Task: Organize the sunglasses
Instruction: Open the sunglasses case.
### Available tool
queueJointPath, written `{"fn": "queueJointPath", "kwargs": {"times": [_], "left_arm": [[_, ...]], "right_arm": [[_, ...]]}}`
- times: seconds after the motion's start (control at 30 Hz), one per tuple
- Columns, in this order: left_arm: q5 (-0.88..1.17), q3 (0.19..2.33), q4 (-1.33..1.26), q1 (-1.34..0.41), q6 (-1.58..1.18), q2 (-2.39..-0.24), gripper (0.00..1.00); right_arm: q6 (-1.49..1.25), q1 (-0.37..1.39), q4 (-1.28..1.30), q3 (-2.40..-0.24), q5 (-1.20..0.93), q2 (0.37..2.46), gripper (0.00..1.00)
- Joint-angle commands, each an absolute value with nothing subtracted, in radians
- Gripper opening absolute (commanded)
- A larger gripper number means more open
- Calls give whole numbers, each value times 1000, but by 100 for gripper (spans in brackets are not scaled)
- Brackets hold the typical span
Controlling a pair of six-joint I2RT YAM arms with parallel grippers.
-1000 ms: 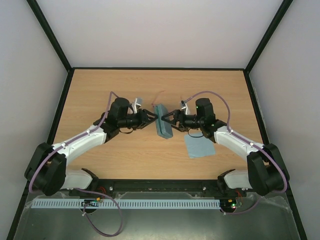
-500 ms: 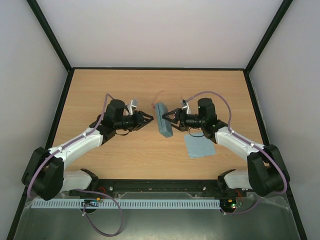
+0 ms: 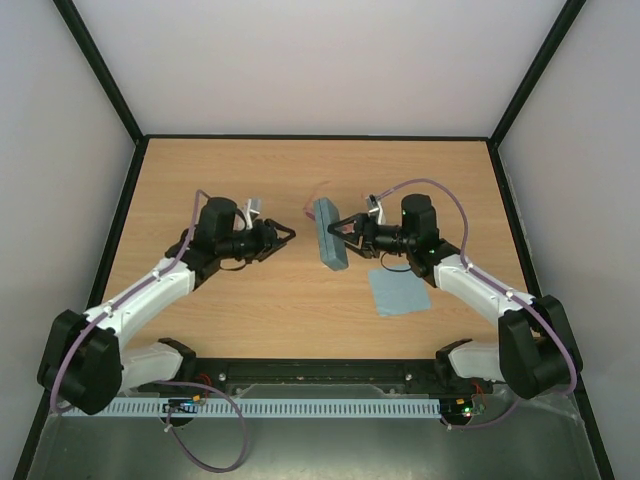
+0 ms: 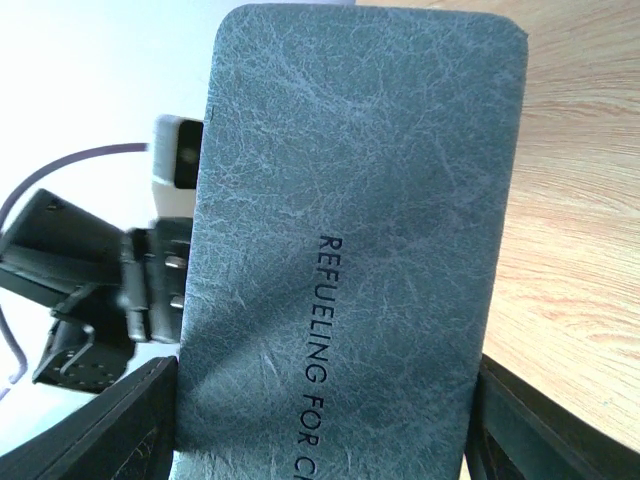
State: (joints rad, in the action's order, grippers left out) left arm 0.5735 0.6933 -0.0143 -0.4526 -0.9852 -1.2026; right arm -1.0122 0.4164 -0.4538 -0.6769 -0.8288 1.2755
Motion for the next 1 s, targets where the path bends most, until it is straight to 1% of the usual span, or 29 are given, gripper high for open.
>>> {"fn": "queueJointPath", "kwargs": {"times": [0.0,0.07,0.17,0.4,0.6,0.97], "left_arm": [[635,770,-39,-451,-1016,-1158,53],[635,801,-25,-465,-1019,-1156,58],[611,828,-1,-501,-1010,-1170,61],[558,853,-11,-590,-1007,-1244,63],[544,860,-35,-613,-1006,-1304,64],[535,860,-71,-630,-1014,-1353,65]], "right_arm": [[-963,413,-419,-705,-843,1262,20],[-930,413,-371,-722,-822,1267,20],[-875,413,-295,-752,-789,1274,20],[-818,420,-220,-783,-749,1281,20],[-801,443,-196,-791,-719,1278,21],[-782,477,-189,-790,-700,1289,20]]}}
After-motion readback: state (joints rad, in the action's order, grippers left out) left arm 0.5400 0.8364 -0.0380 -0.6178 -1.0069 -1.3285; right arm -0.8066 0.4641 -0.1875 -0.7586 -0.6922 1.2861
